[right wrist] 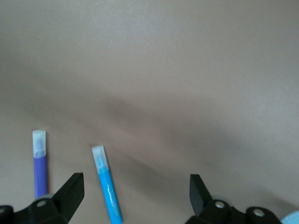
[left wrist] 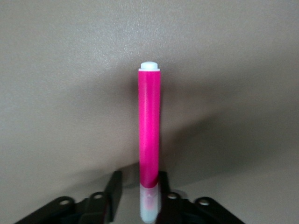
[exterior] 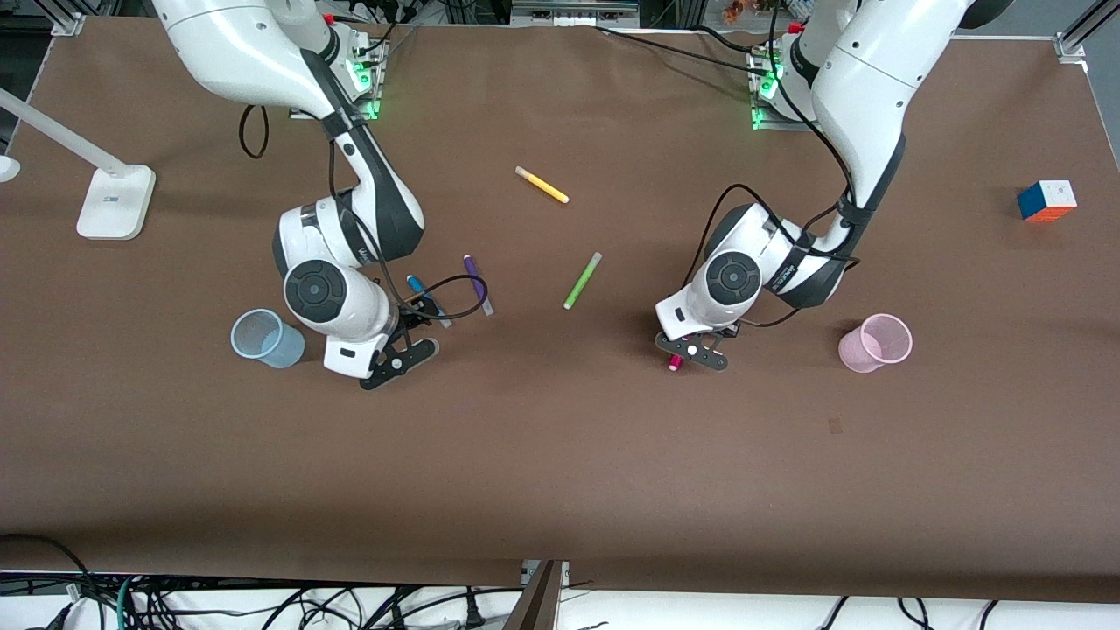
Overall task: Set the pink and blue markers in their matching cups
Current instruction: 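Lift the pink marker over the pink cup with the left gripper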
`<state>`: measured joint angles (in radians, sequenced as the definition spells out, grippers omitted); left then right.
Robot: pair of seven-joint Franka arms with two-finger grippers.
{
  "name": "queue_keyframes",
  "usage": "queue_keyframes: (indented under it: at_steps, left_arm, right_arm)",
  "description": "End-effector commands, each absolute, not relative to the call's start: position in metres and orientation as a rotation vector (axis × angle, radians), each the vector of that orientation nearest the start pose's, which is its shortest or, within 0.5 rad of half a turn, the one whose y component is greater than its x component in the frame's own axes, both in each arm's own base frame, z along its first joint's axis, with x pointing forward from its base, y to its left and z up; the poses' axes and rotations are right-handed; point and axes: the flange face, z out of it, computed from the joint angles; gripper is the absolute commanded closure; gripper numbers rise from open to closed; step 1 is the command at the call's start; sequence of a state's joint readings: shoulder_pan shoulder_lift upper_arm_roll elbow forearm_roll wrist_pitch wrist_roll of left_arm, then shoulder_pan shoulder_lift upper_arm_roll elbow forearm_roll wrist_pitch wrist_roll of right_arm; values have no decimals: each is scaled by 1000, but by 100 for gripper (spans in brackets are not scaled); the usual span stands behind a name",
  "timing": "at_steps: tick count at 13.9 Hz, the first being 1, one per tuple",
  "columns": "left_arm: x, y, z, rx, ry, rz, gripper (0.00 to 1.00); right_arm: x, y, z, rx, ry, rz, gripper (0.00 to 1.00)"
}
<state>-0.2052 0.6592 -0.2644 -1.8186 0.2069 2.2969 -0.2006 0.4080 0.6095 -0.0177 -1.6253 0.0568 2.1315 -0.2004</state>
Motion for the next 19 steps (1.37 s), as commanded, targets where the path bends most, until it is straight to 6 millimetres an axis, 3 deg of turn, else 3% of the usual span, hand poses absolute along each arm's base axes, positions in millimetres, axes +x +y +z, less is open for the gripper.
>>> queue_keyframes:
  at_steps: [1, 3, 6, 9, 12, 14, 16, 19]
  left_arm:
    - [578, -263, 178, -3040, 551, 204, 100]
    - [584, -251, 205, -3017, 516, 258, 100]
    - [607, -223, 282, -2953, 617, 436, 100]
    - [632, -171, 354, -2872, 785, 632, 100]
    - [641, -95, 384, -2673, 968, 808, 100]
    - [645, -61, 384, -2490, 1085, 913, 100]
    - [652, -39, 363, -2331, 1188, 1004, 100]
    - [661, -13, 308, -2153, 1182, 1131, 100]
  right_arm:
    - [626, 270, 244, -2970, -916, 107, 0]
    - [619, 289, 232, -2958, -957, 86, 0]
    - [607, 292, 213, -2956, -973, 114, 0]
    - [593, 287, 199, -2958, -975, 133, 0]
    - [579, 289, 196, -2946, -988, 163, 0]
    - [577, 290, 195, -2944, -991, 169, 0]
    - [572, 291, 193, -2940, -996, 186, 0]
    - [566, 290, 189, -2939, -1002, 205, 0]
